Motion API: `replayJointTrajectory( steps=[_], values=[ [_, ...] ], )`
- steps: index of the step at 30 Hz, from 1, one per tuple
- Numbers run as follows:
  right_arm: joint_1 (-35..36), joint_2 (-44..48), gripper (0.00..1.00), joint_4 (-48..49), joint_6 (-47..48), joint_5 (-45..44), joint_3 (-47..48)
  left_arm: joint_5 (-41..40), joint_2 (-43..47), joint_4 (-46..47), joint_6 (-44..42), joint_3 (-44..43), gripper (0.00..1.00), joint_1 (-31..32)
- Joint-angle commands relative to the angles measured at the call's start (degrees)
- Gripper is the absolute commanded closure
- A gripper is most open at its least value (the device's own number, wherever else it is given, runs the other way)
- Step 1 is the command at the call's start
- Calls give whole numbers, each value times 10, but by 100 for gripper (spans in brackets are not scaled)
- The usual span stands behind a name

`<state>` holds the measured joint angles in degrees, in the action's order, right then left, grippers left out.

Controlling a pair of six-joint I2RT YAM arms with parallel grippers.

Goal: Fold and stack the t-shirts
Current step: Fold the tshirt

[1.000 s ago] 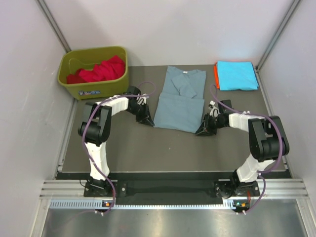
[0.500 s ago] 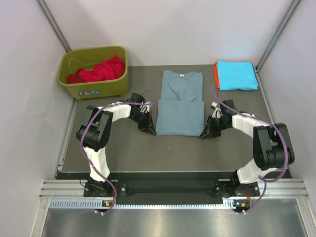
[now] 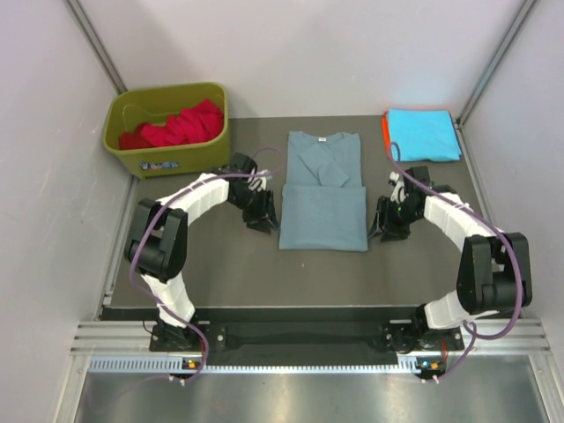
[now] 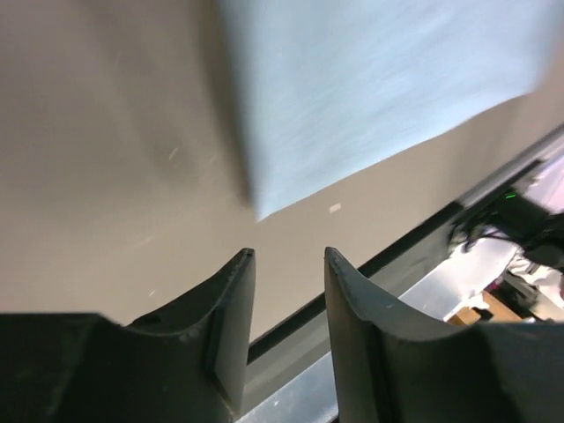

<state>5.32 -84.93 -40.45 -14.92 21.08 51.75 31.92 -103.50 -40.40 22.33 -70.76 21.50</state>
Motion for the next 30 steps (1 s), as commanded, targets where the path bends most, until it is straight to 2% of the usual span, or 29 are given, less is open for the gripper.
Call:
replayJointTrajectory(
  steps=[1, 3, 4, 5, 7, 11, 14, 18, 22, 26, 30],
  values=[
    [-6, -12, 54, 32, 2, 18, 66, 25, -12, 41, 1, -75, 59, -2],
    [-6, -39, 59, 92, -28, 87, 73, 60, -41, 115, 45, -93, 64, -3],
    [-6, -56, 65, 112, -58, 112, 69, 73, -51, 146, 82, -93, 66, -3],
    [-6, -66, 68, 138, -77, 167, 64, 102, -61, 175, 102, -94, 67, -3],
    [-4, -81, 74, 197, -118, 213, 45, 118, -92, 245, 147, -96, 67, -2],
    [0, -69, 79, 247, -127, 279, -5, 138, -132, 303, 178, -100, 69, -2],
    [1, -74, 83, 237, -96, 302, -45, 120, -152, 277, 161, -105, 71, -4],
    [-17, -103, 86, 236, -56, 269, -88, 85, -141, 220, 99, -122, 72, -5],
    [-24, -100, 85, 228, -45, 248, -76, 90, -119, 165, 80, -141, 71, -1],
    [-14, -72, 84, 161, -16, 223, -35, 111, -76, 175, 101, -99, 70, 20],
    [25, -71, 81, 175, -50, 249, -11, 140, -74, 224, 147, -68, 70, 51]
  ],
)
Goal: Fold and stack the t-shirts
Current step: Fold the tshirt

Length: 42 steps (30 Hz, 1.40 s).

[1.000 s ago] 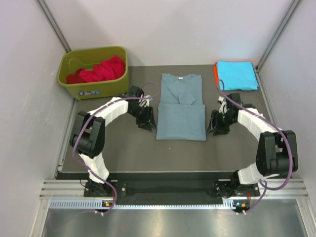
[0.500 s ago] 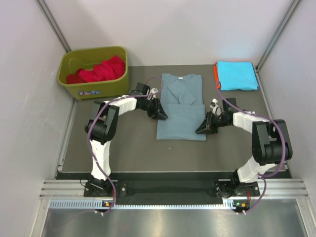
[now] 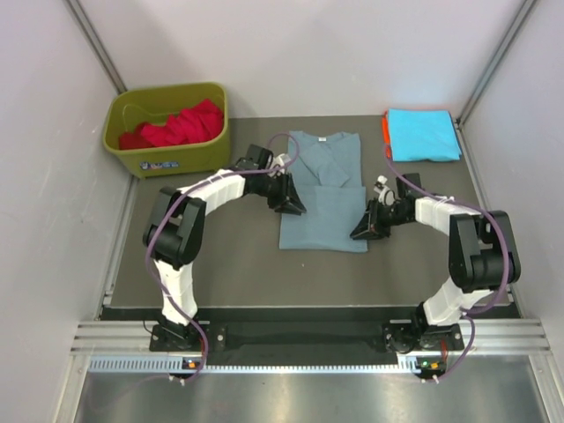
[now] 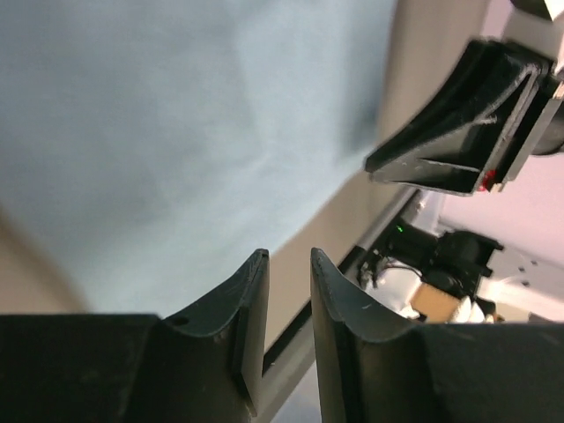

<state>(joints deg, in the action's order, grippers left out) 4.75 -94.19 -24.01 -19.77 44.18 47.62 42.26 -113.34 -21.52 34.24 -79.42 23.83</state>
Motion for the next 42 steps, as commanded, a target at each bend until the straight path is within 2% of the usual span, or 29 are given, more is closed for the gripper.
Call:
replayJointTrajectory(
  steps=[1, 4, 7, 13, 18, 23, 27, 30, 34, 37, 39, 42],
  values=[
    [41, 10, 80, 46, -29, 27, 28, 44, 20, 65, 36, 23, 70, 34],
    [82, -19, 80, 98, -64, 53, 25, 57, -6, 90, 58, 27, 69, 60],
    [83, -35, 79, 125, -71, 50, 2, 47, -30, 94, 53, 31, 68, 75],
    [11, -35, 78, 115, -28, 35, -59, 13, -23, 71, 10, 100, 69, 62],
    [-43, -19, 77, 56, 16, -1, -74, -9, 6, 14, -60, 147, 68, 45],
    [-43, 37, 76, 3, 24, -17, -53, -13, 55, -40, -102, 127, 65, 41],
    [-43, 42, 74, 13, -7, 3, -7, -10, 53, -42, -90, 78, 65, 24],
    [-43, -26, 73, 55, -46, 20, 48, 4, 9, -6, -60, 25, 65, -3],
    [-43, -113, 73, 158, -112, 63, 113, 30, -71, 116, 1, -22, 66, -46],
    [-43, -167, 75, 217, -167, 86, 157, 39, -121, 146, 25, -59, 66, -64],
    [-43, -209, 76, 230, -177, 91, 200, 46, -138, 186, 49, -67, 66, -73],
    [-63, -256, 77, 230, -180, 95, 246, 36, -163, 183, 51, -86, 66, -86]
  ],
)
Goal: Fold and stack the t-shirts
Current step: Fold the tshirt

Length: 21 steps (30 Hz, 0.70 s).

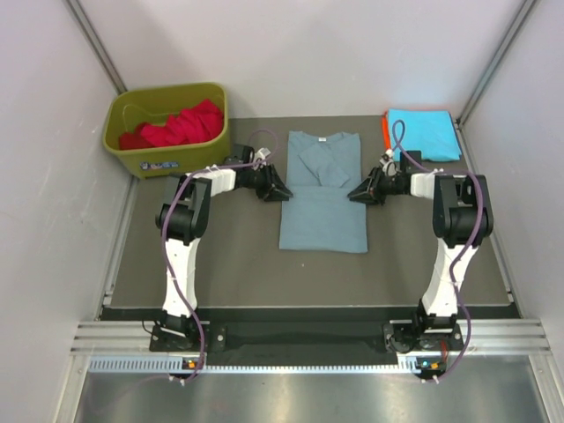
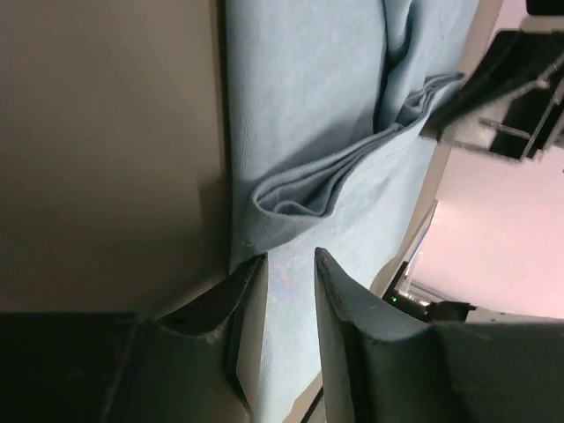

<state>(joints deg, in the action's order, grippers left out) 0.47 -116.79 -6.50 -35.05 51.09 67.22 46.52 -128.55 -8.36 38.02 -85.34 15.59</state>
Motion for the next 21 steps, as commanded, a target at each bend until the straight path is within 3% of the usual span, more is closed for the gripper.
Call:
replayJointTrajectory(
  steps=[1, 8, 13, 21],
  values=[
    [-22, -39, 77, 54, -29, 25, 60, -10, -16, 50, 14, -30, 66, -9],
    [-49, -108, 77, 42, -23, 16, 128, -42, -31, 19, -28, -40, 66, -25],
    [-57, -118, 77, -69, 37, -3, 203, -77, -16, -78, -91, -91, 65, -25],
    [-57, 22, 66, -210, 112, -72, 207, -82, 97, -108, -89, -64, 60, -6]
  ],
)
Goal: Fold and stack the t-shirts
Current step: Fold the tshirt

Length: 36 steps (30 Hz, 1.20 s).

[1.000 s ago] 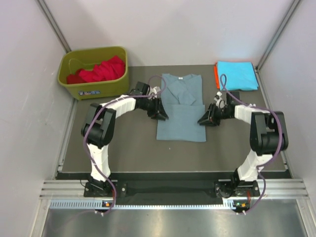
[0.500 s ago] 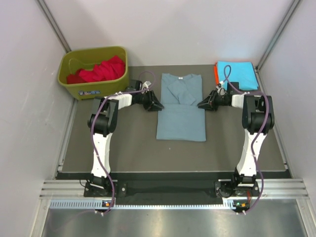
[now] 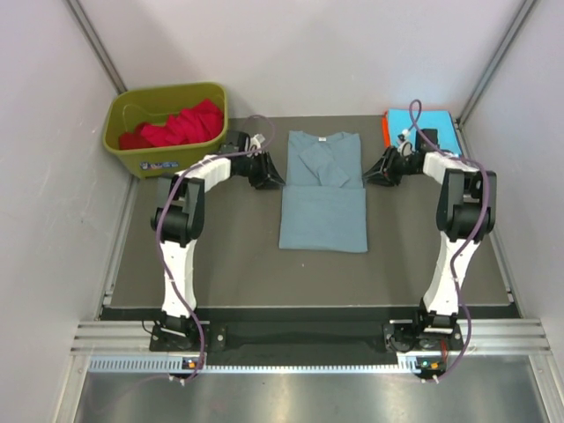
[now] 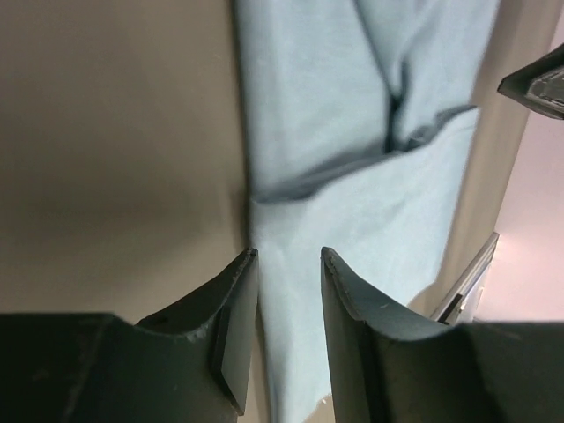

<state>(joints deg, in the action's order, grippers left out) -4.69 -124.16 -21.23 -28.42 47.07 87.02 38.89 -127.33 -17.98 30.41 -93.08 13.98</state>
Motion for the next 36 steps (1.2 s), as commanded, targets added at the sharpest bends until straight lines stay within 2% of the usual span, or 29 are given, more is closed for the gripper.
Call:
replayJointTrajectory(
  steps=[1, 4, 9, 10, 13, 16, 19, 23, 25, 27, 31, 32, 35, 36],
  values=[
    [-6, 113, 65, -63, 45, -31, -20, -5, 95, -6, -1, 25, 60, 15],
    [1, 174, 63, -47, 43, -29, -98, 3, 137, 33, 29, 83, 60, 39],
    [42, 260, 62, 73, -21, 32, -269, 27, 169, 123, 89, 187, 61, 78],
    [76, 262, 62, 129, -31, 47, -318, 31, 167, 159, 112, 199, 61, 81],
    [112, 256, 63, 203, -60, 54, -383, 37, 159, 207, 135, 243, 62, 82],
    [112, 242, 63, 239, -66, 53, -427, 26, 153, 193, 114, 263, 62, 77],
    [86, 233, 64, 214, -30, 45, -447, 11, 146, 154, 74, 277, 62, 67],
    [51, 273, 64, 84, 54, 3, -445, -20, 161, 55, 10, 286, 64, 55],
    [51, 297, 64, 45, 86, -23, -426, -53, 201, 16, -30, 279, 63, 65],
    [57, 328, 63, 17, 85, -28, -414, -56, 241, -9, -33, 281, 63, 69],
    [125, 353, 63, 54, 36, -21, -392, -47, 301, 19, 22, 310, 62, 80],
    [140, 344, 64, 77, -3, -15, -394, -45, 314, 34, 36, 327, 62, 89],
    [193, 297, 70, 191, -94, 13, -404, -28, 310, 99, 88, 350, 61, 100],
    [203, 283, 76, 215, -114, 28, -405, -20, 295, 119, 101, 360, 61, 105]
  ],
)
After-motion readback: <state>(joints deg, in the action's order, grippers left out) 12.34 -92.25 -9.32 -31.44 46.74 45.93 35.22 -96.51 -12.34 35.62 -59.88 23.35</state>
